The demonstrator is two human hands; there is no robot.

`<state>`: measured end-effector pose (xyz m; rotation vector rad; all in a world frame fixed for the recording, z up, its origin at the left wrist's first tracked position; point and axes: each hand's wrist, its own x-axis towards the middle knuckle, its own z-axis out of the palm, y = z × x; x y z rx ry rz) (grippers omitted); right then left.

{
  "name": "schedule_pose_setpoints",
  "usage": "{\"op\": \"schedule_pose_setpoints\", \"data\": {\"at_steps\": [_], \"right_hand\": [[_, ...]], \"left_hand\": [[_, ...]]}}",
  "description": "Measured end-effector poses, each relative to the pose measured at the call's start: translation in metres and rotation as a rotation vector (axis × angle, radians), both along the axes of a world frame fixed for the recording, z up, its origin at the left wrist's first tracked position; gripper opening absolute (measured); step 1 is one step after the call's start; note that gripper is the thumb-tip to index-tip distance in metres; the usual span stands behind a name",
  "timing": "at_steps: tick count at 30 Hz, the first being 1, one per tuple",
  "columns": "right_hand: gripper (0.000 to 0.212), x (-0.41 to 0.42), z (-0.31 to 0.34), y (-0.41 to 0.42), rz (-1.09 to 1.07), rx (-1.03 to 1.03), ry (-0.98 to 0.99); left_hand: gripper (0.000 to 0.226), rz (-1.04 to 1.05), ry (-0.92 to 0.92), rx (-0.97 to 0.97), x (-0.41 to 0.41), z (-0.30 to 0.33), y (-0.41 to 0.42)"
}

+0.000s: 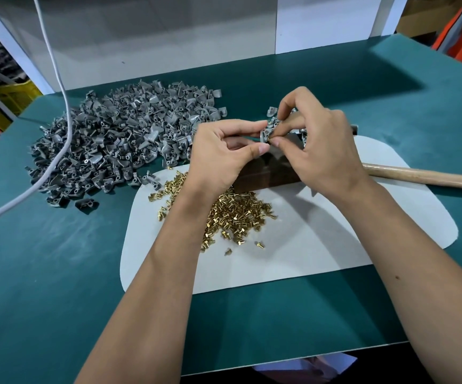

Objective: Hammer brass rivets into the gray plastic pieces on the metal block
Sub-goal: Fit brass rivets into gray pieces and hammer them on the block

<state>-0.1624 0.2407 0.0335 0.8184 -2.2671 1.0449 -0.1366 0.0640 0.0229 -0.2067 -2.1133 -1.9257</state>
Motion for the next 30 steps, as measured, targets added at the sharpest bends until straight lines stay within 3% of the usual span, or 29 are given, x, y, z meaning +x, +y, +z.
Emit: {"op": "schedule_pose_setpoints", "data": {"at_steps": [9,21,30], "right_hand": [[0.03,0.0076,0.0023,-0.0063,0.015,-0.093,0.032],[0.039,0.0047,0.0008,-0.0043,0.035,-0.001,0.022],[0.028,0.0054,-0.0021,-0.0039,0.004,-0.094,-0.03]], "left_hand": [[0.036,0.018,0.019,0.05,0.0016,0.0048,0.0008],[0.036,0.008,0.038,-0.116,0.0018,0.0042,0.005],[0.04,0.073,0.055,-0.101,0.0001,-0.0004,0.0007]]}}
